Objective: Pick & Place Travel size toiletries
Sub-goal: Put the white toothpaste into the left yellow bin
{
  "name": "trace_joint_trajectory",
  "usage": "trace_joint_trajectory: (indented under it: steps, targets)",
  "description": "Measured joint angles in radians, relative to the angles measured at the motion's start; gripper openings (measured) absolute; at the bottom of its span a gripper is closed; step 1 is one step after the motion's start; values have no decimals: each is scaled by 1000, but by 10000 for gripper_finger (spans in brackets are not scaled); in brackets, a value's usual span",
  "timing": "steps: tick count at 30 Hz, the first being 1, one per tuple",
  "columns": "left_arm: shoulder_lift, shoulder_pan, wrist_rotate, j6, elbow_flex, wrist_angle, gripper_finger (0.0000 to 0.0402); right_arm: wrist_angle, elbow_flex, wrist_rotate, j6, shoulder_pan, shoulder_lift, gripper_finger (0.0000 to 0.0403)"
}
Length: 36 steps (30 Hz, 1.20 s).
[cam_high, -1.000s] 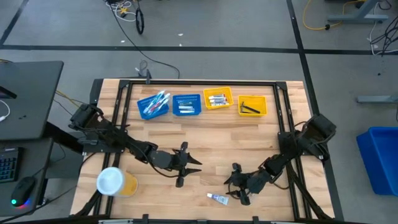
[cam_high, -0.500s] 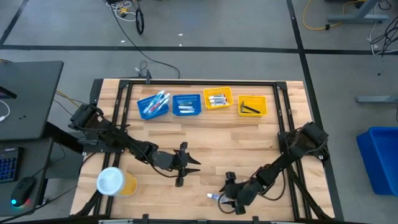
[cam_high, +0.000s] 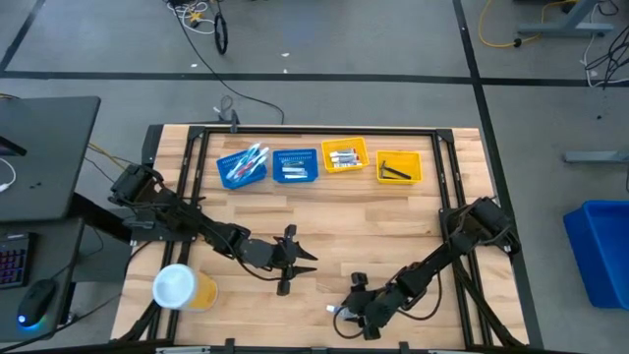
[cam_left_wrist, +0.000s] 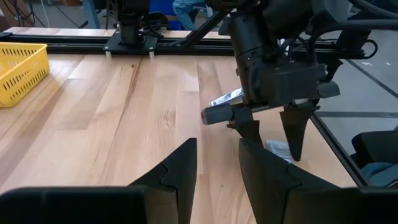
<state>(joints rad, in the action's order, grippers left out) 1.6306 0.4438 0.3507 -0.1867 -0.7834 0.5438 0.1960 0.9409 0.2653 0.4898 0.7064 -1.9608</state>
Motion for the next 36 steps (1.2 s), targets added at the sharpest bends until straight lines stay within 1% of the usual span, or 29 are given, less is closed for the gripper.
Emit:
trace_joint_trajectory:
  steps: [10,14,18,20,23,27,32,36]
  targets:
    - [0,0,0,0,0,4,126,-21,0,14,0,-26,0,128]
    - [0,0,3,-1,0,4,126,-28,0,22,-2,-44,0,104]
    - [-6,7,57,-4,0,3,125,-36,-1,29,-44,-65,4,99]
    - [-24,8,87,27,0,-5,124,-62,-2,25,-67,-74,18,100]
    - [-75,10,129,39,0,-48,124,-153,-4,25,-85,-94,61,100]
    - [-152,11,211,29,0,-108,124,-286,-6,23,-88,-136,134,94]
    - [-231,10,285,7,0,-156,124,-440,-5,99,-156,-203,228,92]
    - [-255,10,303,7,0,-157,124,-540,-5,164,-244,-282,316,93]
